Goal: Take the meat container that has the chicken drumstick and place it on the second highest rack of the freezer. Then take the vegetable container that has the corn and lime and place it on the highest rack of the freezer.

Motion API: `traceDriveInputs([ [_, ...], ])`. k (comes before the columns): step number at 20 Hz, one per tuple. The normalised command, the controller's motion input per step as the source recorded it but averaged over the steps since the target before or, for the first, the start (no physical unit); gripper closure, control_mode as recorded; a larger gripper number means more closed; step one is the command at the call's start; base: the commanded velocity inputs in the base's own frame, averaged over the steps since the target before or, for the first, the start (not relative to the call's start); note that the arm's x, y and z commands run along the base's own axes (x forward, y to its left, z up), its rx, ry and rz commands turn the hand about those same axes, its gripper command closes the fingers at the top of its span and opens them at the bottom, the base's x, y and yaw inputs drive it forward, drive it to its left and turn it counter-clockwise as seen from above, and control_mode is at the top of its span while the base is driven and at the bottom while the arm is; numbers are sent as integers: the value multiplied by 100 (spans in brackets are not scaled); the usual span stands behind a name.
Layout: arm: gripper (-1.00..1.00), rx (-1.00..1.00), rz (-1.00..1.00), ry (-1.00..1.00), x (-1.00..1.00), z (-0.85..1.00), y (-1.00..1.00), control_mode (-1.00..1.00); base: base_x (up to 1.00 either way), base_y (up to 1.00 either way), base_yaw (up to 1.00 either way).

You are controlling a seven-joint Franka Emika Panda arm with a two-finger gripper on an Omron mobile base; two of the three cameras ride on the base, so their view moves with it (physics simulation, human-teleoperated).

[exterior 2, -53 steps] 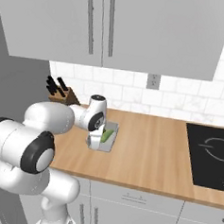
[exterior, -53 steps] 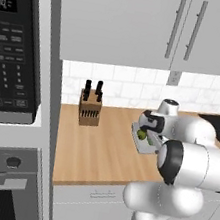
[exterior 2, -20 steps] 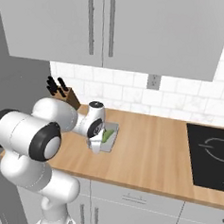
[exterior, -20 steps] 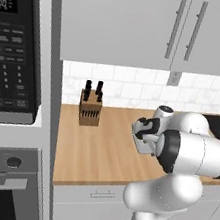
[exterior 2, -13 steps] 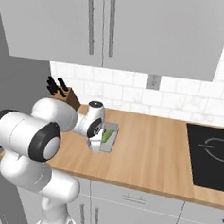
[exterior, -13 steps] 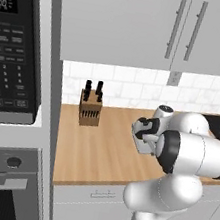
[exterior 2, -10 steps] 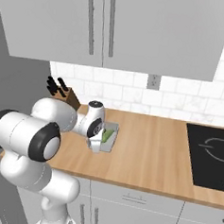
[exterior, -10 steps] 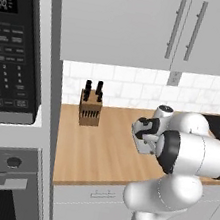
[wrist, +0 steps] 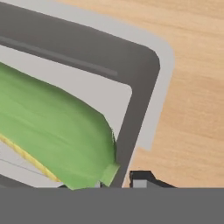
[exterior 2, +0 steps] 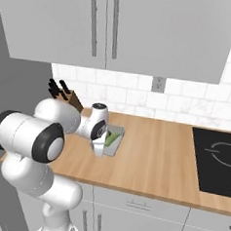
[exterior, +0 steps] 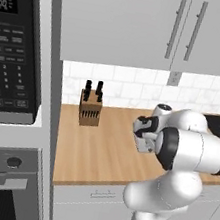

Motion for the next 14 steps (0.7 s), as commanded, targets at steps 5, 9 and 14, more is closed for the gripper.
traceDriveInputs([
  [5, 100, 0, 0, 8, -4, -17, 0, -100, 0, 0, 0],
  [9, 100, 0, 0, -8, -17, 31, 0, -100, 0, 0, 0],
  [14, 100, 0, -1, 0, -12, 82, 0, -100, 0, 0, 0],
])
